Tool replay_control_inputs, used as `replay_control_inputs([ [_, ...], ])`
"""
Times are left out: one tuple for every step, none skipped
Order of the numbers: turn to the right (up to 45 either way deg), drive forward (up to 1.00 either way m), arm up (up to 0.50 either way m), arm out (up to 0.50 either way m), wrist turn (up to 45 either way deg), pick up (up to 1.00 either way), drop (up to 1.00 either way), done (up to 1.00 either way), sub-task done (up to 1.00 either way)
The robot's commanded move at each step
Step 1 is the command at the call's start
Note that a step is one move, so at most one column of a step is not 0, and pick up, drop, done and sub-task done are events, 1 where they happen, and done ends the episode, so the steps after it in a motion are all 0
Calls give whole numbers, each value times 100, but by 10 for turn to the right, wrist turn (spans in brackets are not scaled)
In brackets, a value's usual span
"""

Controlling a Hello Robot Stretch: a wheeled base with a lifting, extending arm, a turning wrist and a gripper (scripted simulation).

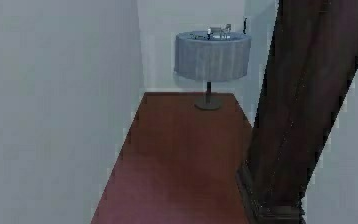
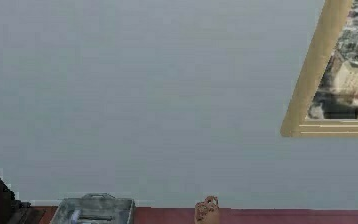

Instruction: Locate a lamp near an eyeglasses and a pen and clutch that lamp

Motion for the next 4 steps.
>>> replay_control_inputs([
  [0, 100, 0, 0, 0, 0, 0, 0, 0],
  [0, 80, 0, 0, 0, 0, 0, 0, 0],
  [-180, 0, 0, 0, 0, 0, 0, 0, 0],
  [-30, 0, 0, 0, 0, 0, 0, 0, 0],
])
